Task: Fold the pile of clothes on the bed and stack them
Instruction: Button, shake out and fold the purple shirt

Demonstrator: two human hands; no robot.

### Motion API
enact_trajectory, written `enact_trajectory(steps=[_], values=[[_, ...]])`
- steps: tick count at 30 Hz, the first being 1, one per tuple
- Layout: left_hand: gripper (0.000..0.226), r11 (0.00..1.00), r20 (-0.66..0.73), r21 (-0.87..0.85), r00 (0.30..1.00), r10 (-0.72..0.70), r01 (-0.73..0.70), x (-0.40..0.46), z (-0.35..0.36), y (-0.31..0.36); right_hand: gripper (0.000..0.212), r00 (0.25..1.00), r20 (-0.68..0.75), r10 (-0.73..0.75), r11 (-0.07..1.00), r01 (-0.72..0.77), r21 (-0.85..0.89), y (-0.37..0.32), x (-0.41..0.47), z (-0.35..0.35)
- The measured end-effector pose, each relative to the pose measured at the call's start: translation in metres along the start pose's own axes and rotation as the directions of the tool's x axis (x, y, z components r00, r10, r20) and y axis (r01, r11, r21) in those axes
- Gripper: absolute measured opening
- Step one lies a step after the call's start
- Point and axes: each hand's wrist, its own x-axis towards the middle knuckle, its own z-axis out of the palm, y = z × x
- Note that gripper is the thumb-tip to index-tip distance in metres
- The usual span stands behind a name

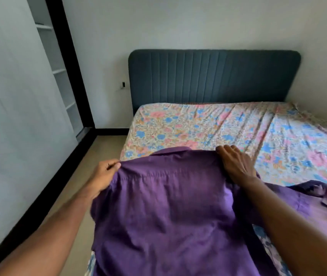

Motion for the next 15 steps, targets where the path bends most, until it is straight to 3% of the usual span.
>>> enact_trajectory(steps=[9, 11, 15], values=[[0.016, 0.953, 0.032, 0.28, 0.991, -0.129, 0.116, 0.054, 0.064, -0.082, 0.018, 0.949, 0.31, -0.066, 0.995, 0.084, -0.046, 0.009, 0.014, 0.104], [0.017, 0.947, 0.04, 0.301, 0.991, -0.125, 0.107, 0.061, 0.074, -0.088, 0.015, 0.953, 0.299, -0.052, 0.998, 0.064, -0.03, 0.011, 0.022, 0.115], [0.018, 0.911, -0.095, 0.413, 0.995, 0.031, 0.011, 0.069, 0.082, -0.087, 0.013, 0.983, 0.175, 0.053, 0.999, -0.05, -0.022, 0.013, 0.037, 0.127]])
